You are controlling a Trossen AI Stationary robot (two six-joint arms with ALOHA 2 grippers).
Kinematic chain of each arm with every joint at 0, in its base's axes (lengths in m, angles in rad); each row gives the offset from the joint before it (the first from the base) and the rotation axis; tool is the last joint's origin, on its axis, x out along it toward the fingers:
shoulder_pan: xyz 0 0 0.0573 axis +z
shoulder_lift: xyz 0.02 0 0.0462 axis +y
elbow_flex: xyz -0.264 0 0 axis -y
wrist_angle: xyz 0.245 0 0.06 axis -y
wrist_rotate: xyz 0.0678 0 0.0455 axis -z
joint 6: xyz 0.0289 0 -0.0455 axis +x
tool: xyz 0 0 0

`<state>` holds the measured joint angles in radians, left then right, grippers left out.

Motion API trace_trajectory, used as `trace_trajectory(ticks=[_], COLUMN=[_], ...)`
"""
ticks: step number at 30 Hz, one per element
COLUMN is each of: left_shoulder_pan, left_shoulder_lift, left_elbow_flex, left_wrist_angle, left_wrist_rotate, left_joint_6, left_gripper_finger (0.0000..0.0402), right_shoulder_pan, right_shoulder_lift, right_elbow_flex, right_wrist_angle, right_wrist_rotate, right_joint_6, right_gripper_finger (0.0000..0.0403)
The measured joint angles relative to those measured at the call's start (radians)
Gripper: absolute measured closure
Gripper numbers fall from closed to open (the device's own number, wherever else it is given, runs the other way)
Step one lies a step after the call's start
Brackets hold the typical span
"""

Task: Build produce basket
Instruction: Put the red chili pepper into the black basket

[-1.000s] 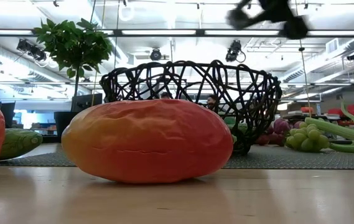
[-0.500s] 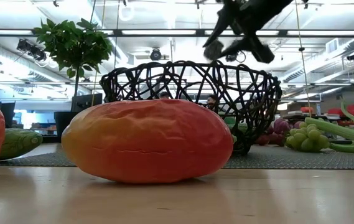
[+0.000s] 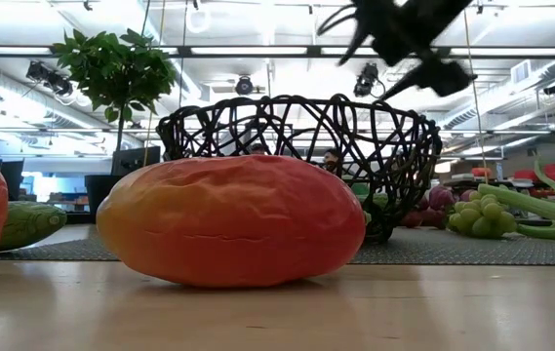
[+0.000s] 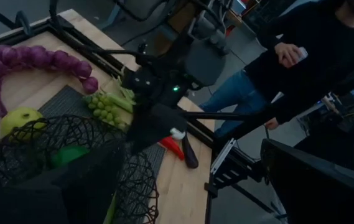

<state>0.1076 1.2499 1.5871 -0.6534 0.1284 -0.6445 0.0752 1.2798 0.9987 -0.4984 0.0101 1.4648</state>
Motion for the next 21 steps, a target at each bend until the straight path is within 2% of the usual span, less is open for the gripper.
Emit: trace_trajectory(ticks=[4,10,15,21], left_shoulder_pan=[-0.001,0.003,0.003,-0.001], left_shoulder_lift=[0.000,0.000,0.000,0.000], left_elbow_flex=[0.000,0.000,-0.001,-0.001], left_wrist_angle=[-0.011,-0.048,-0.089,-0.094], left_wrist_rotate=[0.000,0.000,0.000,0.000], left_joint_6=[0.001,0.002,0.002,0.002], left_gripper_finger=[0.0019,0.0019,0.0019,0.0019], right_shoulder_pan=[0.090,0.247,0.363,0.418], right_shoulder_lift=[-0.030,-0.038,-0.009,-0.004], right_elbow_flex=[0.000,0.000,0.000,0.000], right_wrist_angle=[-0.120,-0.214,-0.347,-0.547], right_wrist_rotate=[-0.079,-0.117,-0.120,-0.122], right_joint_6=[0.168,0.419,0.559,0.640], right_gripper_finger=[0.0108,0.0115,0.0115,0.0115])
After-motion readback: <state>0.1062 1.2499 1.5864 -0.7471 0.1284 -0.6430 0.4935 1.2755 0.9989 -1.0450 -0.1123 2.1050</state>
